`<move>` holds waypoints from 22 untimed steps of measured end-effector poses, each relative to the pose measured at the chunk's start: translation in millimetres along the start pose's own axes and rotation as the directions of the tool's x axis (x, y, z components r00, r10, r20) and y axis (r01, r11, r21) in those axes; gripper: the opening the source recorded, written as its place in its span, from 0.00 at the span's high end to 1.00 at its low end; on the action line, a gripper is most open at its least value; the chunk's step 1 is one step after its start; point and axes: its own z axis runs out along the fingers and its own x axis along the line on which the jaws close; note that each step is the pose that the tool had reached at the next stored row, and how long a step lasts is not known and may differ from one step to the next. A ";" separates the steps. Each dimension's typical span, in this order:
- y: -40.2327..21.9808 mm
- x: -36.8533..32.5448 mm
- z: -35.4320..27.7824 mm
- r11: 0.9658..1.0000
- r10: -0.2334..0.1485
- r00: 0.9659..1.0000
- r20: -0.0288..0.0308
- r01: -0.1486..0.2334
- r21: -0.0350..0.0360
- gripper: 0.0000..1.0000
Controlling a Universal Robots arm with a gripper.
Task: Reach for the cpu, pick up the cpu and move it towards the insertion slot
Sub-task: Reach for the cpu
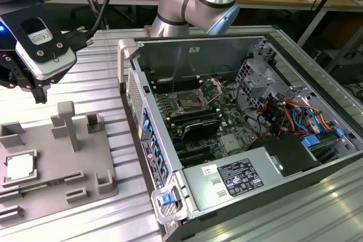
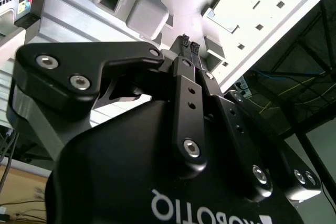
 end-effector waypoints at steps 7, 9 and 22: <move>0.0 3.3 0.1 1.000 0.000 1.000 -0.002 0.000 0.000 0.89; 0.1 4.2 0.1 1.000 0.000 1.000 -0.002 0.000 0.000 0.89; 0.1 8.9 0.3 1.000 0.000 1.000 -0.006 0.000 0.000 0.89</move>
